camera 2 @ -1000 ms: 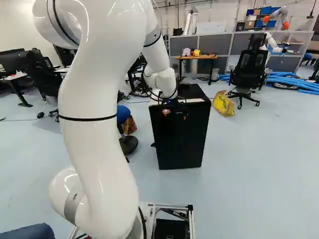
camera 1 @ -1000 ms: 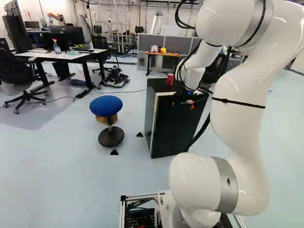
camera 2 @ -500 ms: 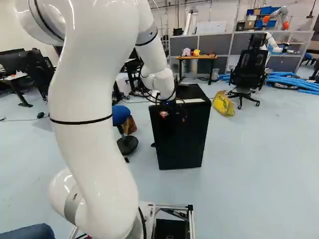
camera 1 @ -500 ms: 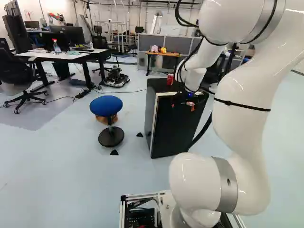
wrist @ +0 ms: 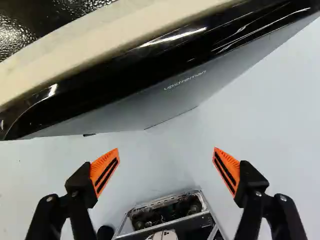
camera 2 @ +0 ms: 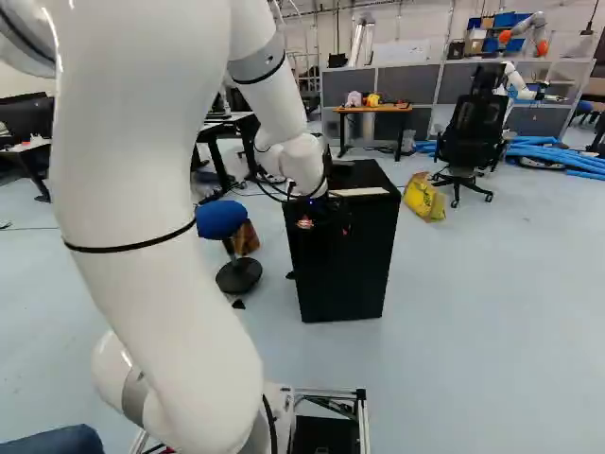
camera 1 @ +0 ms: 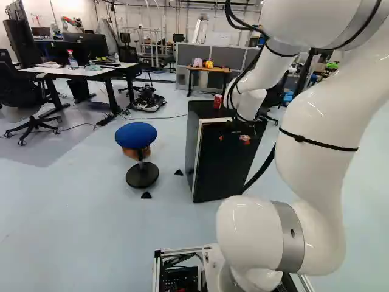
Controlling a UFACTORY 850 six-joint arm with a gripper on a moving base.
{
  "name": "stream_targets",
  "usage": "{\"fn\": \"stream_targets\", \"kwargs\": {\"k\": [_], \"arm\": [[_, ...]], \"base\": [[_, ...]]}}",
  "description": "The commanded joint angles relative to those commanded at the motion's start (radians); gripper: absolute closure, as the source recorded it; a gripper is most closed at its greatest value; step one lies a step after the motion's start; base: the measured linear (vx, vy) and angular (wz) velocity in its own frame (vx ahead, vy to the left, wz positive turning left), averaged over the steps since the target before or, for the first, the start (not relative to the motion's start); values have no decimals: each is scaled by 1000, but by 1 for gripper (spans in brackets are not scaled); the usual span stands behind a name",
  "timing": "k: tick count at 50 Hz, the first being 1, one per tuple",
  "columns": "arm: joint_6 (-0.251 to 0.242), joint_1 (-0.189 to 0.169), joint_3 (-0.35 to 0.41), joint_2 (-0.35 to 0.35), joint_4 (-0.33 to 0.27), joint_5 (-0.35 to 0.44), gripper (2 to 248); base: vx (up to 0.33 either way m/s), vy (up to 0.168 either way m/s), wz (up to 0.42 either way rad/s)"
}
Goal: Grab a drink from the fridge
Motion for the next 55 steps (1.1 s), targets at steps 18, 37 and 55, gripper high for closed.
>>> {"fn": "stream_targets", "kwargs": {"k": [18,37,55], "arm": [[0,7,100,87,-37,185,3],[0,21,166,148,-77,384,3],[0,28,169,151,-115,569,3]], "base": [[0,0,0],[0,0,0],[0,0,0]]}}
